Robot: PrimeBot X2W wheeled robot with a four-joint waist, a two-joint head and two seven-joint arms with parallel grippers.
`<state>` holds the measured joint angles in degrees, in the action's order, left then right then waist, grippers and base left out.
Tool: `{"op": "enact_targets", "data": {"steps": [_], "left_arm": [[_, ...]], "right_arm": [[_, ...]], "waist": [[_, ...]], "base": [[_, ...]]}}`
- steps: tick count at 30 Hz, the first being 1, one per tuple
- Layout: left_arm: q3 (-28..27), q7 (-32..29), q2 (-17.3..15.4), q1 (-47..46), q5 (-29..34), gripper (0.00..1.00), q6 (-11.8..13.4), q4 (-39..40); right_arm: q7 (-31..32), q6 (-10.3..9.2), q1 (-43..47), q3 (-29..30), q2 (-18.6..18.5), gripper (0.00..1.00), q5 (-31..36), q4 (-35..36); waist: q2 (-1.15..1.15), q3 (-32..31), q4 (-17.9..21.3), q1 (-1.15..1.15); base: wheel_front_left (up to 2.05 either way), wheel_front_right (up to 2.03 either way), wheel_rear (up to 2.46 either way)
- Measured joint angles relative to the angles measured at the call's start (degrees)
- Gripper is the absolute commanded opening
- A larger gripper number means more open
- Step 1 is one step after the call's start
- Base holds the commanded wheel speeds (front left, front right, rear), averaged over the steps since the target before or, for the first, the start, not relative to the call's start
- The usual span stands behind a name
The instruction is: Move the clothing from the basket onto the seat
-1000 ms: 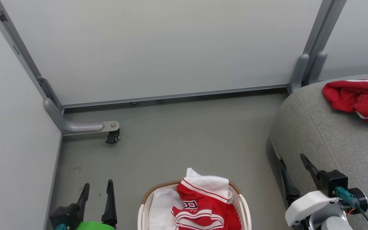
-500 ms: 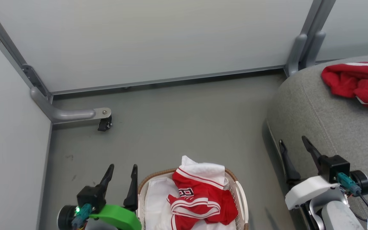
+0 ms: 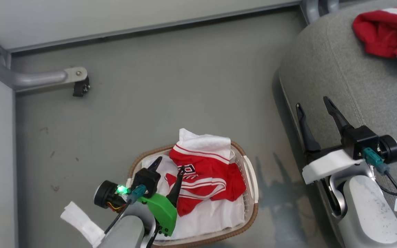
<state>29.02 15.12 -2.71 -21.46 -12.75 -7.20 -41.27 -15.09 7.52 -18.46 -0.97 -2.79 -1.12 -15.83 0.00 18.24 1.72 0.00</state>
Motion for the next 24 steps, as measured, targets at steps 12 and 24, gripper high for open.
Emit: {"op": "enact_targets", "data": {"steps": [12, 24], "left_arm": [[15.95, -1.35, 0.03, -12.17, 1.01, 1.0, -0.18, -16.88], [17.98, -0.65, -1.71, -20.29, -0.21, 1.0, -0.18, -25.9]], "right_arm": [[0.0, 0.0, -6.96, -3.85, -0.05, 1.0, -3.33, 2.37], [0.0, 0.0, -12.52, -5.92, -0.05, 1.0, -4.63, 4.32]], "waist": [[0.0, 13.55, 5.29, 0.0], [0.0, 25.08, 10.79, -0.01]], "base": [[0.0, 0.0, 0.0], [0.0, 0.0, 0.0]]}}
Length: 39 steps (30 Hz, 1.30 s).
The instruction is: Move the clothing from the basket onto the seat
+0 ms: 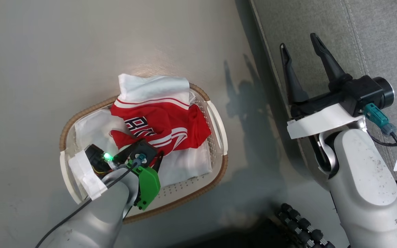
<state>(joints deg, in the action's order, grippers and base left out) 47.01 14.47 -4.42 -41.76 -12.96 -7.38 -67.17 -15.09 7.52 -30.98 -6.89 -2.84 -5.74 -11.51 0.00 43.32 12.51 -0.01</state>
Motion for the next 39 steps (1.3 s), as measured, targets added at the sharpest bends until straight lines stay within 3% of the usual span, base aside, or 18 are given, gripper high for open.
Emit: {"op": "enact_targets", "data": {"steps": [11, 13, 14, 28, 39], "left_arm": [[0.74, 0.1, -0.55, -3.99, -0.03, 1.0, 0.14, -3.79], [0.83, -1.0, -0.47, -4.33, -0.19, 0.27, 0.15, -4.46], [1.03, -1.38, -0.45, -4.37, -0.19, 0.0, 0.15, -4.75], [2.92, 0.31, 0.79, -0.35, -1.07, 0.0, 0.31, -3.11], [2.12, 0.55, 1.12, 8.66, -1.52, 0.0, 0.4, 11.23]], "right_arm": [[0.0, 0.0, -1.52, -2.09, 0.02, 1.0, -1.75, 0.46], [0.0, 0.0, -1.63, -2.35, 0.02, 1.0, -1.81, 0.47], [0.0, 0.0, -1.65, -2.45, 0.02, 1.0, -1.83, 0.47], [0.0, 0.0, -0.08, -2.01, 0.05, 1.0, 0.4, -1.59], [0.0, 0.0, 5.45, 0.3, 0.08, 1.0, 3.59, -4.32]], "waist": [[0.0, 6.17, 3.35, 0.0], [0.0, 6.64, 3.85, 0.0], [0.0, 6.78, 4.03, 0.0], [0.0, 2.37, 2.63, 0.01], [0.0, -7.7, -0.25, 0.01]], "base": [[0.0, 0.0, 0.0], [0.0, 0.0, 0.0], [0.0, 0.0, 0.0], [0.0, 0.0, 0.0], [0.0, 0.0, 0.0]]}}
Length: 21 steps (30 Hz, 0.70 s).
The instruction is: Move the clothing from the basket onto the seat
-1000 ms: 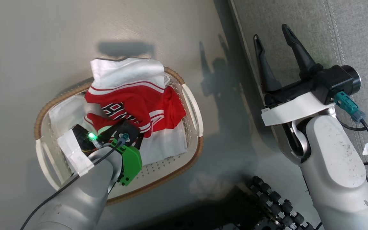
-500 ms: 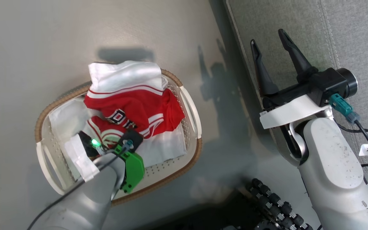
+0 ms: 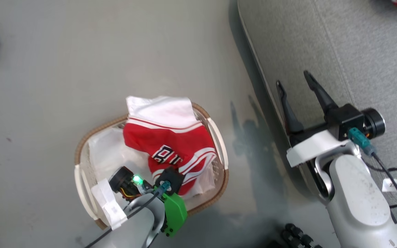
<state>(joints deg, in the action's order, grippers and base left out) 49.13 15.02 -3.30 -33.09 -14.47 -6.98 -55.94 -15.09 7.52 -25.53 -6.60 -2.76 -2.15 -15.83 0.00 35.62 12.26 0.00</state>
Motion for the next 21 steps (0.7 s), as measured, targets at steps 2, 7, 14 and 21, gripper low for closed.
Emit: {"op": "enact_targets", "data": {"steps": [2, 7, 14, 21], "left_arm": [[-0.31, 0.0, -0.37, 1.37, 0.43, 0.0, 0.02, 3.13], [-2.01, 0.0, -2.58, 4.55, 1.49, 0.0, 0.6, 12.65], [-4.28, 0.01, -6.06, 6.76, 2.21, 0.0, 0.77, 21.24], [-4.87, 0.0, -9.48, 5.18, 3.11, 0.0, 0.33, 27.18]], "right_arm": [[0.0, 0.0, 1.4, 0.31, 0.01, 1.0, 0.53, -0.51], [0.0, 0.0, 5.61, 1.01, 0.01, 1.0, 1.25, -1.98], [0.0, 0.0, 11.18, 2.3, 0.01, 1.0, 1.7, -3.41], [0.0, 0.0, 15.95, 2.98, -0.01, 1.0, 2.27, -4.28]], "waist": [[0.0, -2.42, -0.66, 0.0], [0.0, -9.57, -2.45, 0.0], [0.0, -18.42, -4.18, 0.0], [0.0, -26.92, -5.57, 0.01]], "base": [[0.0, 0.0, 0.0], [0.0, 0.0, 0.0], [0.0, 0.0, 0.0], [0.0, 0.0, 0.0]]}}
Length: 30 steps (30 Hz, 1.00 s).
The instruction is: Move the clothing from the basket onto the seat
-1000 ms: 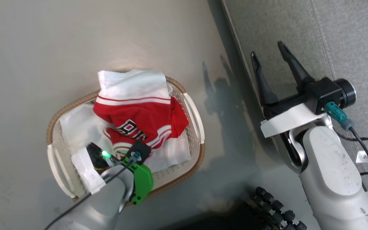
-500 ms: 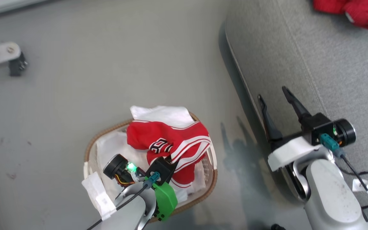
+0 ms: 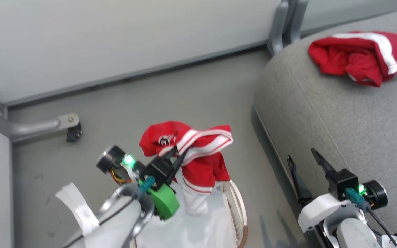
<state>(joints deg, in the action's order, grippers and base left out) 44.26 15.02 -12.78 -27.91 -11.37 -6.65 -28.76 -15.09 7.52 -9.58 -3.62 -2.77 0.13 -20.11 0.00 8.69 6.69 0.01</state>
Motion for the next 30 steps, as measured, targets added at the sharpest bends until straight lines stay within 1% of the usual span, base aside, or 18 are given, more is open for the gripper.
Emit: {"op": "enact_targets", "data": {"steps": [4, 6, 10, 14, 20, 24, 27, 30], "left_arm": [[0.24, -0.9, -2.27, -4.16, 0.0, 0.0, -0.42, 2.61], [0.25, -1.69, -2.85, -6.27, -0.09, 0.0, -0.47, 3.66], [0.02, -3.43, -4.49, -11.67, -1.05, 0.0, -0.64, 6.48], [0.23, -4.7, -6.11, -16.16, -1.35, 0.0, -0.66, 8.55], [2.47, -6.91, -7.05, -20.39, -2.86, 0.0, -0.74, 11.21], [4.14, -7.72, -7.53, -22.58, -4.16, 0.0, -0.74, 12.29], [5.49, -8.09, -7.51, -23.96, -5.2, 0.0, -0.74, 13.22], [6.45, -8.4, -7.47, -24.92, -5.79, 0.0, -0.75, 13.89]], "right_arm": [[0.0, 0.0, 1.25, -0.79, 0.0, 1.0, -0.03, -0.04], [0.0, 0.0, 1.27, -1.41, -0.01, 1.0, -0.14, 0.0], [0.0, 0.0, 0.93, -4.05, -0.02, 1.0, -0.58, 0.05], [0.0, 0.0, -0.94, -6.98, 0.0, 1.0, -0.88, 0.15], [0.0, 0.0, -4.1, -12.29, -0.02, 1.0, -1.67, 0.54], [0.0, 0.0, -6.09, -16.16, 0.01, 1.0, -0.08, -1.23], [0.01, 0.01, -7.4, -17.51, 0.01, 1.0, 2.04, -3.39], [0.0, 0.0, -8.89, -17.5, 0.01, 1.0, 2.89, -3.47]], "waist": [[0.0, -4.17, -0.81, 0.0], [0.0, -5.6, -1.16, 0.0], [0.0, -8.36, -1.98, 0.0], [0.0, -9.84, -2.41, 0.0], [0.0, -10.71, -2.9, 0.0], [0.0, -10.94, -3.58, 0.0], [0.0, -11.03, -4.23, 0.0], [0.0, -11.13, -4.9, 0.0]], "base": [[0.0, 0.0, 0.0], [0.0, 0.0, 0.0], [0.0, 0.0, 0.0], [0.0, 0.0, 0.0], [0.0, 0.0, 0.0], [0.0, 0.0, 0.0], [0.0, 0.0, 0.0], [0.0, 0.0, 0.0]]}}
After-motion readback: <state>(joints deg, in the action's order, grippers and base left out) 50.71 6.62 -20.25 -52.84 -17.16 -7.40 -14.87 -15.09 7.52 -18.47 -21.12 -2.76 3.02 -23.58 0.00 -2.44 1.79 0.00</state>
